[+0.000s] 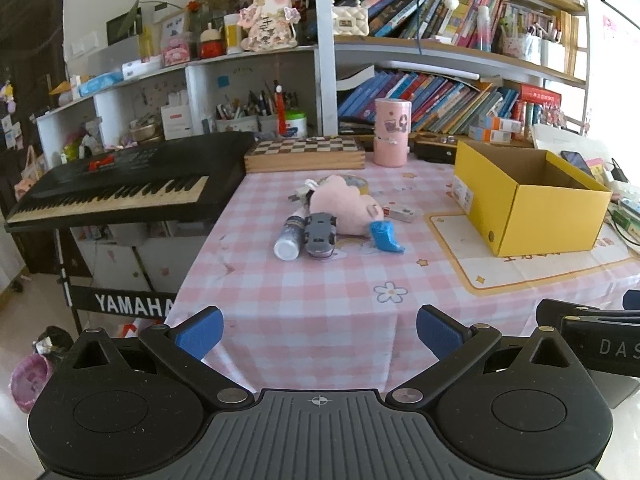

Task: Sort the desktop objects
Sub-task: 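Move both open tools toward the toys beside the pink plush pig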

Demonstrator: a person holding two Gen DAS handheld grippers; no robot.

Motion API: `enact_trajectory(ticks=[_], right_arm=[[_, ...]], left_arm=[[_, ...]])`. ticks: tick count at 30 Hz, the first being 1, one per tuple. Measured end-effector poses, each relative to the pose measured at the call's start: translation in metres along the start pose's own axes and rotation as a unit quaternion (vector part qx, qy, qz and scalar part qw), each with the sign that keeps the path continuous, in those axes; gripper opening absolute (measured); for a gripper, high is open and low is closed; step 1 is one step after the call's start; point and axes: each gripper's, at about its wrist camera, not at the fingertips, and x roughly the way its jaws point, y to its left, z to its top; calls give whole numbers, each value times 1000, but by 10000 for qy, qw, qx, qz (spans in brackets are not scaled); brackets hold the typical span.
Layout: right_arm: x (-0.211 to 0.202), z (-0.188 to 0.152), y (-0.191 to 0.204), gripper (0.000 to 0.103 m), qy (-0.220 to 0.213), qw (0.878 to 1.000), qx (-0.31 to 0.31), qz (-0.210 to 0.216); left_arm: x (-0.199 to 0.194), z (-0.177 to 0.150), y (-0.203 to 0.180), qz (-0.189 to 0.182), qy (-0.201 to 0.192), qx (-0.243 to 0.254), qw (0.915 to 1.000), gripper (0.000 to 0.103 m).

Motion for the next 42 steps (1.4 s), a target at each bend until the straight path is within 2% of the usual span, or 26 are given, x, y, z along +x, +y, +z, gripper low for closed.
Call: enact_trajectory(ticks=[15,28,42], right_arm=[[10,4,29,100,77,9996,-212,191],[23,9,47,95,136,9979,-436,459],[78,33,54,91,414,9947,-557,762]], left_arm=[[2,-1,26,108,-36,-112,9999,103],[12,-2,43,244,105,-385,9989,103],[52,15,42,446,340,-381,9977,103]])
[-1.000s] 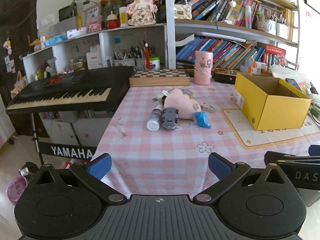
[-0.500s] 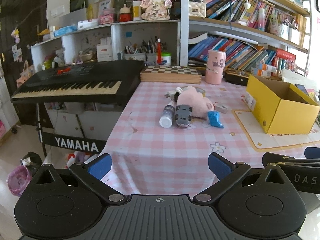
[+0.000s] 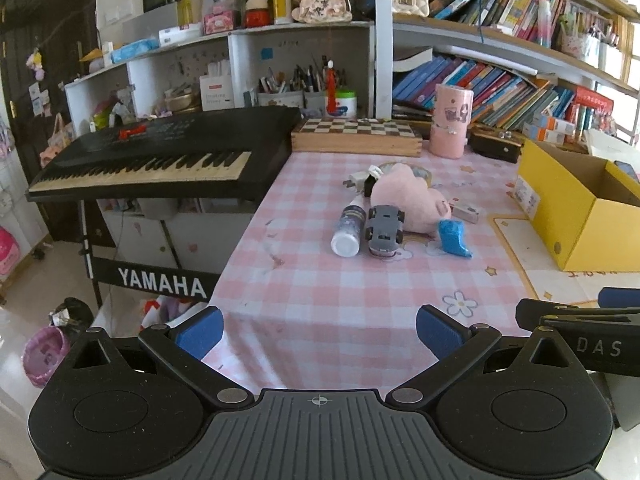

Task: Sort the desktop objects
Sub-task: 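Move both open tools toward the toys beside the pink plush pig, then grasp the grey toy car with the left tool while the right tool grasps the blue plastic bag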

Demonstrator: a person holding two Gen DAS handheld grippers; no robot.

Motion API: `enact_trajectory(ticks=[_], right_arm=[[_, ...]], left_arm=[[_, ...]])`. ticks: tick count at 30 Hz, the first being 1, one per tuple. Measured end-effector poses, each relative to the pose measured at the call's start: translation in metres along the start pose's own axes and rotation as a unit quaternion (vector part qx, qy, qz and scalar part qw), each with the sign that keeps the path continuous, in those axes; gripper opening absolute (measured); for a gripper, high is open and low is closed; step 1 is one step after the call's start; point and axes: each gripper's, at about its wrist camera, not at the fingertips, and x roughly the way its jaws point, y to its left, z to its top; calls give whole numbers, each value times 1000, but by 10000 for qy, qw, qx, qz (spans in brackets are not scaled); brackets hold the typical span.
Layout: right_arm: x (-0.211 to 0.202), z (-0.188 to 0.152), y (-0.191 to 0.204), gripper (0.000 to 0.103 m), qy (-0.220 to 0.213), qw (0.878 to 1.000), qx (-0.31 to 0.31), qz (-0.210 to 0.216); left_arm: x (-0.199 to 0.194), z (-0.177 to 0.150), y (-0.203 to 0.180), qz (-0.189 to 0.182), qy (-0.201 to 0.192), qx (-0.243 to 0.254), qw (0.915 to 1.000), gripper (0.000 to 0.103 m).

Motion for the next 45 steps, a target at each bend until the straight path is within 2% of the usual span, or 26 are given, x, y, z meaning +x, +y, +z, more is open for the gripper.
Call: enact_trajectory(ticks=[5,18,21,25,33,36,38,41,45], right_arm=[[28,22,-4,87,99,9998,-148,82],[109,70,-16,85,593,9964,-401,444],[129,78,-16,78,751,9946,-514,492],[154,85,-14,62,978,9911,-707,559],[189,97,-12,52,1246,9844,-918,835],[201,98,-12,43,1396,9809,-990,921],[206,98,-15,29,1527,9782,-940,1052],[203,105,-24,27,1432,9790,-804,1212],[190,115,-36,26,1052,9851,-775,1119]], left_arm=[[24,15,-8,1,122,1,9999,103],[87,49,-22,216,586,-162,9979,103],[99,54,-26,213,708,-116,9972,103],[112,62,-33,253,768,6,9967,102],[134,72,-43,362,925,106,9950,94],[141,73,-47,329,1004,151,9943,90],[146,75,-51,279,1054,214,9938,87],[153,78,-58,156,1068,307,9937,82],[165,80,-71,69,999,501,9937,79]])
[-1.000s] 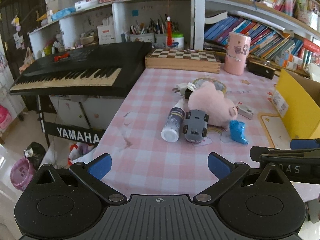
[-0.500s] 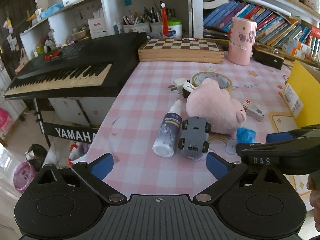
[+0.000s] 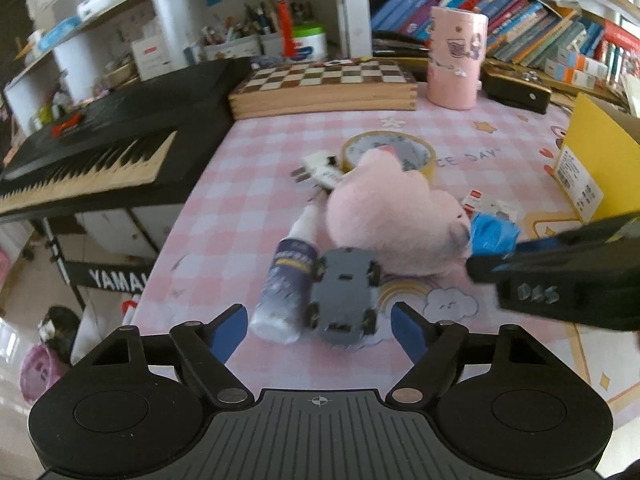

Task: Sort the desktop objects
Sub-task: 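Grasp the grey toy car with the left tool while the right tool grasps the blue plastic bag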

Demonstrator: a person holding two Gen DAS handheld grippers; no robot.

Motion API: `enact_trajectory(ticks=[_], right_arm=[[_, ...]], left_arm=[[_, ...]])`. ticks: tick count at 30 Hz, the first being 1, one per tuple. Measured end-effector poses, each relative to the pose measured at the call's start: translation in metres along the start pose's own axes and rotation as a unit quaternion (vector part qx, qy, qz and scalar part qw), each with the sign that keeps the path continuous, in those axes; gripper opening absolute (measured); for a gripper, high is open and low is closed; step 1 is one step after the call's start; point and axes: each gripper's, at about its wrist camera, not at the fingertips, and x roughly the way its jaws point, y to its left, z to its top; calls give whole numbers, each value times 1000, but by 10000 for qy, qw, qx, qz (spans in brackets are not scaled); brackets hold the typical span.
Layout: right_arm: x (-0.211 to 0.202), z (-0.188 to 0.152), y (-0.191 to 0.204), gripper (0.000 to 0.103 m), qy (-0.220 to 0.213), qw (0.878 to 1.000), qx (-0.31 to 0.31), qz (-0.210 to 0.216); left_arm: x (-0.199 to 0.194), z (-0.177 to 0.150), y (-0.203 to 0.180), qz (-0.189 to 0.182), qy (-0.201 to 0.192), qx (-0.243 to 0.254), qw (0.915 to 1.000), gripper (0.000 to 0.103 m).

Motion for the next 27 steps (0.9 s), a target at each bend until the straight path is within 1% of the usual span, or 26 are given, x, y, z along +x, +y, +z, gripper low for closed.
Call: enact_trajectory(ticks=[1,2,4,5,10,14,16,19,22,27], right_arm=[[-2,1,-3,26,-56,10000,2,-39],[-6,1,-6,26,-123,9999,14,-74],[-11,1,-11,26,-208,9997,37,-119],[-13,0,-14,26,-241,9996,41,-148],[-20,-4,-24,26,-328,9990,132,-268],[-26,-10,-28,26,-319,9989,211,-269],[-27,-12,-28,26,-305,9989,235,-262],[-32,-17,-27,26,-321,9988,245,-265],[-41,-21,-25,26,-409,9984,271,-292],[-62,-26,-25,26,-591,9962,475,-426]], left_arm=[[3,1,-3,-7,-5,70,10000,71],[8,3,-7,-6,16,144,9999,67],[17,4,-12,-40,100,261,9996,51],[20,4,-15,-74,129,324,9994,49],[34,2,-32,103,200,756,9969,45],[39,3,-31,118,191,648,9976,44],[39,5,-29,102,212,521,9984,42],[35,6,-24,-43,245,297,9992,42],[18,6,-16,-307,113,-44,9995,42],[-19,5,-3,-791,-107,-373,9961,42]])
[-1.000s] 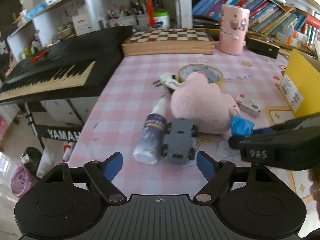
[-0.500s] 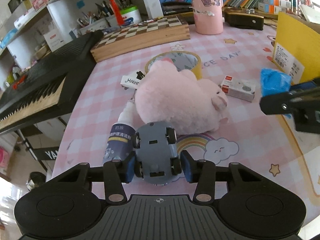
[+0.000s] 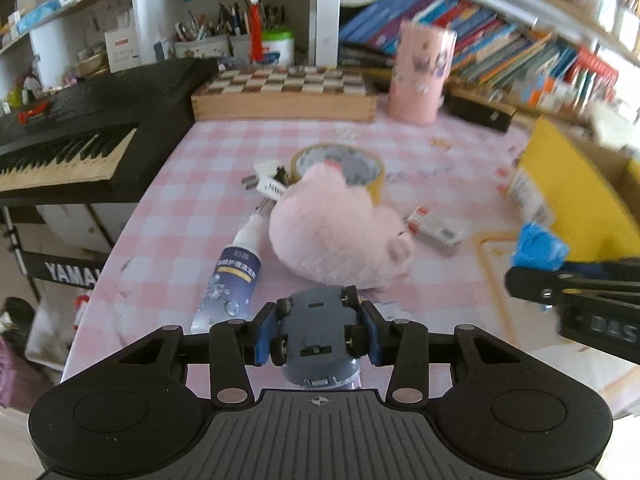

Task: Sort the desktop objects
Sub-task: 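Grasp the grey toy car with the left tool while the right tool grasps the blue plastic bag, then carry the grey car in the left tool and blue bag in the right tool to the yellow box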

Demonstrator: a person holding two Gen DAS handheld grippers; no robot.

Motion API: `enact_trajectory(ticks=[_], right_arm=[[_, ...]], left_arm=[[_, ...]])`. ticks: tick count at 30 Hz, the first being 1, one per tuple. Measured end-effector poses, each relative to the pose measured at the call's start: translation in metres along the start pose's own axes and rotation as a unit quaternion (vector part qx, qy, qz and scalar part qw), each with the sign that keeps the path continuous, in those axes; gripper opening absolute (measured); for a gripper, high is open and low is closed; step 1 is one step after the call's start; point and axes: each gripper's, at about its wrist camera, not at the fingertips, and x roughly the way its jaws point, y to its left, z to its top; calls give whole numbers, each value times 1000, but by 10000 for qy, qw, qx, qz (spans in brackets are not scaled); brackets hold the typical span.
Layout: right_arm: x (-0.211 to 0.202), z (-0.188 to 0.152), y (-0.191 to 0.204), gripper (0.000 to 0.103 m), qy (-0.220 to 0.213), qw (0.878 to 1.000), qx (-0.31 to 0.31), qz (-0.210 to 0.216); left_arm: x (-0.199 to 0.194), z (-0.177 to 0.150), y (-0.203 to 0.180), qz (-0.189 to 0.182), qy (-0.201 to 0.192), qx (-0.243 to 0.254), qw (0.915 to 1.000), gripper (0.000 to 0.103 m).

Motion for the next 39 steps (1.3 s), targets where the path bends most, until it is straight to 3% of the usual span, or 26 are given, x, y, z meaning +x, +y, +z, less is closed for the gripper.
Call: enact_trajectory(ticks=[8,15,29,39], right_arm=[[-47,-10,10,26,-148,9989,418,170],[-88,-39,38,26,-325,9990,277,138],[-153,-129,69,26,-202,9974,677,-171],[-189,-168,58,26,-228,9907,1169,-661]], left_arm=[[-76,-7,25,-343,-679,-276,9967,42],[-116,-32,36,-628,-836,-440,9935,42],[-168,-109,22,-1155,-512,59,9920,42],[-173,-124,-4,-1698,-333,547,9834,42]])
